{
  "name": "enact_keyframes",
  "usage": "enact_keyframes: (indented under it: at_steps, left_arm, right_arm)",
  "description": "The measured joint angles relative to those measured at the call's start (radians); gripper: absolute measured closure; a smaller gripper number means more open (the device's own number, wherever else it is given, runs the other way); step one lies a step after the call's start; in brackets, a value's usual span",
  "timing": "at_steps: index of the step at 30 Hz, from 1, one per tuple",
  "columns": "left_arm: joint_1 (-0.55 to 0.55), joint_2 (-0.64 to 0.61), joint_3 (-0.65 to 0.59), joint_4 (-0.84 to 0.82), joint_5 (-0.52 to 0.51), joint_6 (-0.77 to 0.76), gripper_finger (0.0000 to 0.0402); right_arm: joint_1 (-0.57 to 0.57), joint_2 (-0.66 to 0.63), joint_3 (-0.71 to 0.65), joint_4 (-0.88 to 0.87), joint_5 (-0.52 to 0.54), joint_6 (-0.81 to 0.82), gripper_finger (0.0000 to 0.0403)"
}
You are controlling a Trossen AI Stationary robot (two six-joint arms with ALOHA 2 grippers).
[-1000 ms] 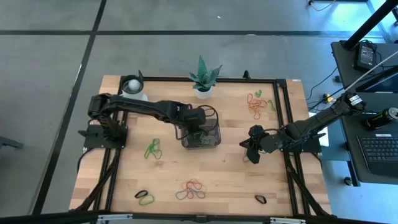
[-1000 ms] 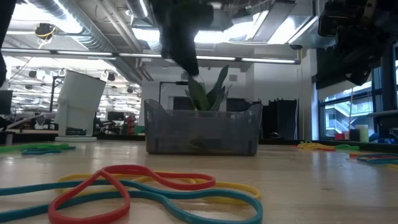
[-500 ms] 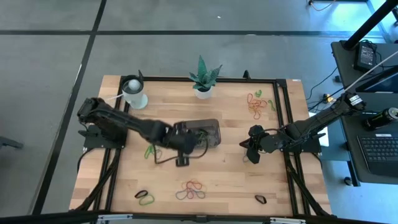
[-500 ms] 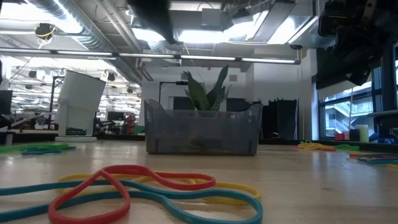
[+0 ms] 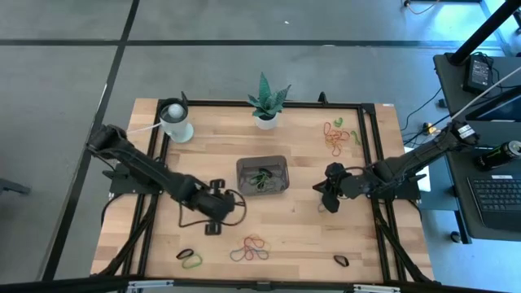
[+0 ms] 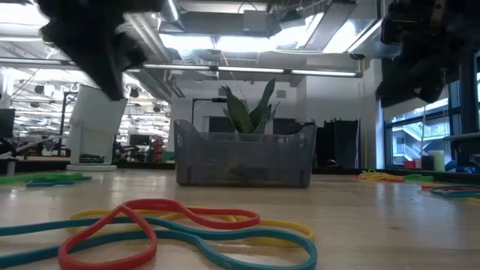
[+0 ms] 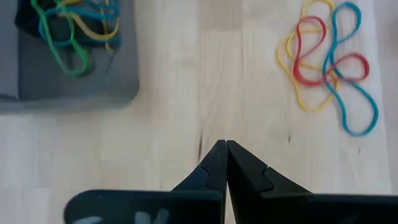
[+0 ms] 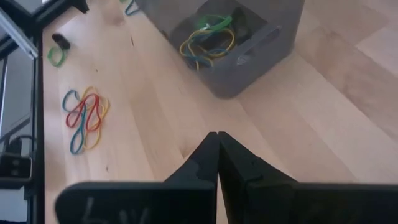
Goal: Pick and place rubber bands into bin
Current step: Put the yellow rubber band into the black bin
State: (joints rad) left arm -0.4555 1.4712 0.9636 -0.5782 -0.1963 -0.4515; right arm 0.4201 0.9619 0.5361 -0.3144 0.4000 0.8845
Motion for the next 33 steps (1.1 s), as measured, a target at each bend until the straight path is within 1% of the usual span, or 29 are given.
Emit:
enact_keyframes:
  at_steps: [3, 7, 9, 14, 18, 23, 28, 33]
  left_arm:
    - [0.017, -0.117, -0.144, 0.103, 0.002, 0.006, 0.04]
    - [0.062, -0.274, -0.305, 0.182, 0.033, 0.047, 0.04]
    - [0.089, -0.346, -0.36, 0.192, 0.041, 0.067, 0.04]
    - [0.158, -0.49, -0.451, 0.208, 0.042, 0.129, 0.04]
    - [0.223, -0.564, -0.485, 0.224, 0.066, 0.191, 0.04]
    - [0.303, -0.592, -0.505, 0.25, 0.091, 0.227, 0.04]
    - [0.36, -0.591, -0.505, 0.284, 0.088, 0.23, 0.04]
    - [0.403, -0.591, -0.506, 0.299, 0.087, 0.23, 0.04]
  right_arm:
    - [-0.027, 0.0, 0.0, 0.029, 0.026, 0.001, 0.0395]
    - [-0.06, 0.0, 0.0, 0.066, 0.143, 0.001, 0.0395]
    - [-0.093, 0.0, 0.0, 0.068, 0.177, 0.006, 0.0395]
    - [-0.231, 0.0, 0.026, 0.038, 0.172, 0.019, 0.0395]
    - [-0.382, 0.0, 0.096, -0.014, 0.12, -0.094, 0.0395]
    - [-0.612, 0.0, 0.194, -0.161, 0.061, -0.189, 0.0395]
    - [-0.842, 0.026, 0.264, -0.281, -0.074, -0.293, 0.0395]
    - [-1.018, 0.136, 0.349, -0.383, -0.206, -0.392, 0.0395]
